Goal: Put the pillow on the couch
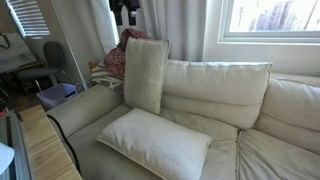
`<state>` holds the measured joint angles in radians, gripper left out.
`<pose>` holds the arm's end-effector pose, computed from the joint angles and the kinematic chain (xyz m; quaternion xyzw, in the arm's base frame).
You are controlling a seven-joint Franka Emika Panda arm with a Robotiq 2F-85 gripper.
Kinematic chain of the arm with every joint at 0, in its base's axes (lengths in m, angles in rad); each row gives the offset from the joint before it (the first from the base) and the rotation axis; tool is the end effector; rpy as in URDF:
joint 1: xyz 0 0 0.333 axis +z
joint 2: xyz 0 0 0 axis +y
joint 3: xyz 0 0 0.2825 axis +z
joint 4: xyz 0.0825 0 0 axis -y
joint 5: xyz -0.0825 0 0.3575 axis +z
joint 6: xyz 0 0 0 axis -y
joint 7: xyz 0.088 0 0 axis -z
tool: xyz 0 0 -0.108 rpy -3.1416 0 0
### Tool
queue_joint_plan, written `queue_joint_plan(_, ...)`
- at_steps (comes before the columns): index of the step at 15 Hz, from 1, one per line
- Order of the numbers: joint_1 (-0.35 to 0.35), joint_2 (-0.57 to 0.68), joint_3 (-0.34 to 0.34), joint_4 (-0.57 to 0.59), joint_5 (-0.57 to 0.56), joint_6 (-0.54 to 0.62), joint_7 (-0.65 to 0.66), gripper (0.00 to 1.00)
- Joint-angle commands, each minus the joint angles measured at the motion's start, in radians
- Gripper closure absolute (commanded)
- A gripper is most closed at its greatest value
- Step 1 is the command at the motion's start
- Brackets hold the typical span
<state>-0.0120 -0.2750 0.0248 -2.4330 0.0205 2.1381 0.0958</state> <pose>0.4318 0.0064 0.3881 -0.9988 0.0476 0.0102 0.0047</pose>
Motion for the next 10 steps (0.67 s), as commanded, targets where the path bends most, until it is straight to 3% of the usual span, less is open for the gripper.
queue_joint_plan(1, 0.003, 0.0, -0.003, 0.001, -0.001, -0.002, 0.0, 0.0)
queue_joint_plan(6, 0.003, 0.0, -0.003, 0.001, -0.001, -0.002, 0.0, 0.0)
queue_joint_plan(10, 0.046, 0.208, 0.041, 0.134, 0.12, 0.066, 0.138, 0.0)
